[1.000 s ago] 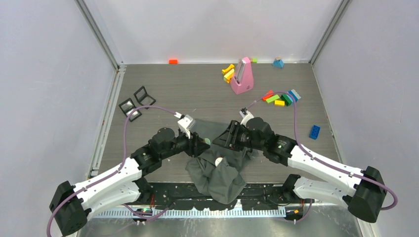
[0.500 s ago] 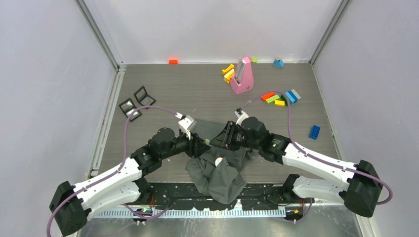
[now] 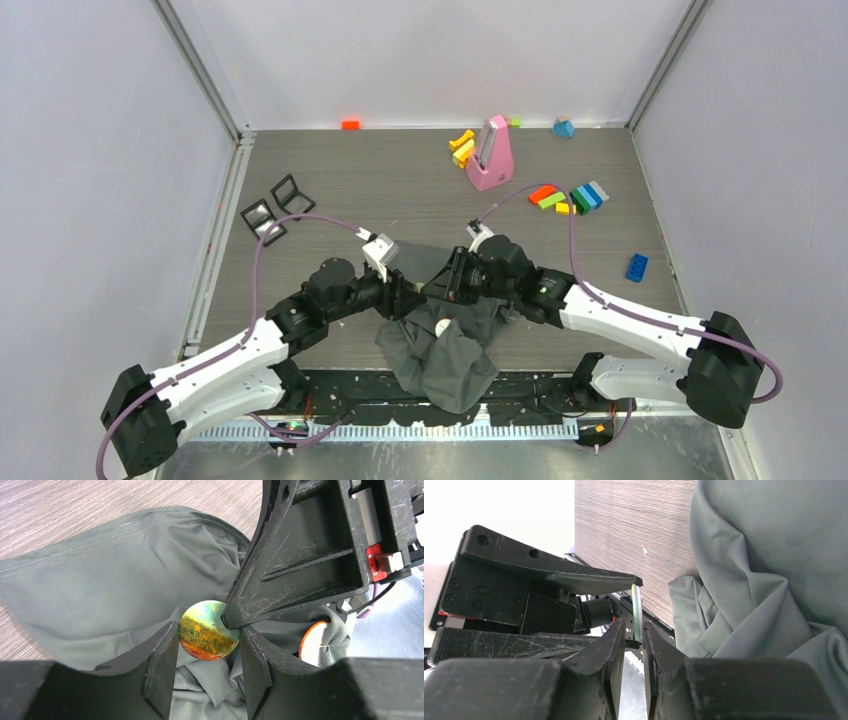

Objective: Pin the brooch onto the clothing

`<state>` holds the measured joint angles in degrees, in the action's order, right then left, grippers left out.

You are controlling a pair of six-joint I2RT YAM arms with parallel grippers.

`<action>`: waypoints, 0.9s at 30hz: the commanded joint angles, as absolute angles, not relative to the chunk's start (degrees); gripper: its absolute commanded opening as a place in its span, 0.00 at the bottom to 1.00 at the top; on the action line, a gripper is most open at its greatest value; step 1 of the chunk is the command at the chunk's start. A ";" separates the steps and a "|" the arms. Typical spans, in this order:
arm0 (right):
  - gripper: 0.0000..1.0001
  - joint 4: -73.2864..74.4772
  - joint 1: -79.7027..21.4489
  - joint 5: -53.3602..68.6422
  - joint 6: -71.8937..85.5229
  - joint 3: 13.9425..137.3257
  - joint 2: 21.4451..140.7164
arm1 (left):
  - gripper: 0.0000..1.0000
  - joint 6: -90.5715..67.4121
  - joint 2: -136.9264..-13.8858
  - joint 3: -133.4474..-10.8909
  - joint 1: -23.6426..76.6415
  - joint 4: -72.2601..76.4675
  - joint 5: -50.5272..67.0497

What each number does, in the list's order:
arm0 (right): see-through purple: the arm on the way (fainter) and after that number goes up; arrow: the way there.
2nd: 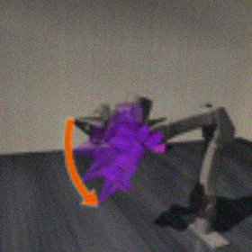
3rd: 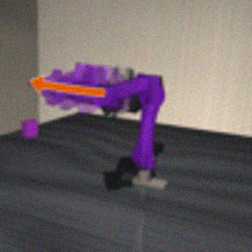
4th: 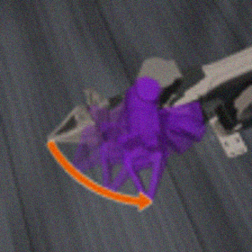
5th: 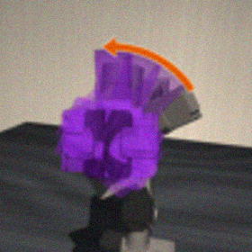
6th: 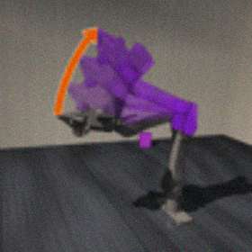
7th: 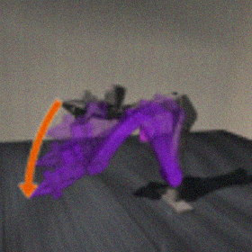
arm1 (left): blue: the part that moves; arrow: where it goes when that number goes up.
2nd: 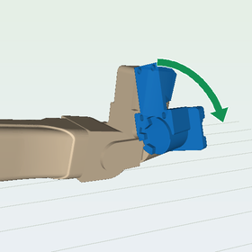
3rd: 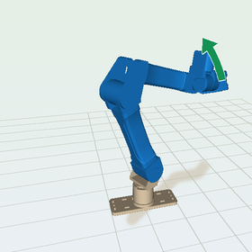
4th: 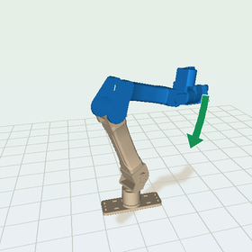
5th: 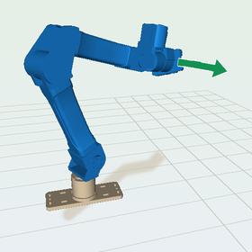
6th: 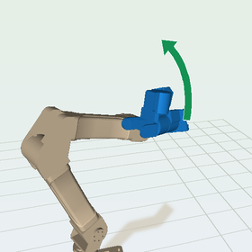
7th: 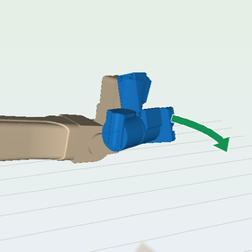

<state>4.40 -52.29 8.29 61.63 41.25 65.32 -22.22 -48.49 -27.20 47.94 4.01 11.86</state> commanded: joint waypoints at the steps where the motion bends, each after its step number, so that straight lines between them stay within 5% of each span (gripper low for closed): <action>1: 0.23 1.06 -52.83 8.66 61.03 43.64 66.40 | 0.38 -21.99 -48.52 -28.33 48.16 8.41 11.92; 7: 0.05 1.53 -52.82 8.20 59.59 43.55 66.77 | 0.41 -22.44 -48.96 -28.38 48.16 9.00 11.34; 11: 0.01 4.04 -52.82 5.14 55.01 43.60 63.77 | 0.76 -24.50 -47.67 -28.66 48.12 5.63 6.88; 13: 0.01 6.11 -52.82 2.13 51.43 43.44 61.49 | 0.86 -27.20 -46.13 -28.73 48.09 3.32 3.55; 18: 0.01 9.60 -53.40 -6.94 41.30 43.49 57.15 | 0.87 -43.36 -44.24 -34.00 48.08 -12.90 -10.36; 27: 0.01 6.23 -64.09 -24.67 22.71 42.59 55.02 | 0.90 -60.98 -48.04 -39.14 48.08 -11.68 -4.37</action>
<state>9.91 -59.24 -12.43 34.92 41.34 56.58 -50.59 -46.39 -37.36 47.94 -12.93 -5.89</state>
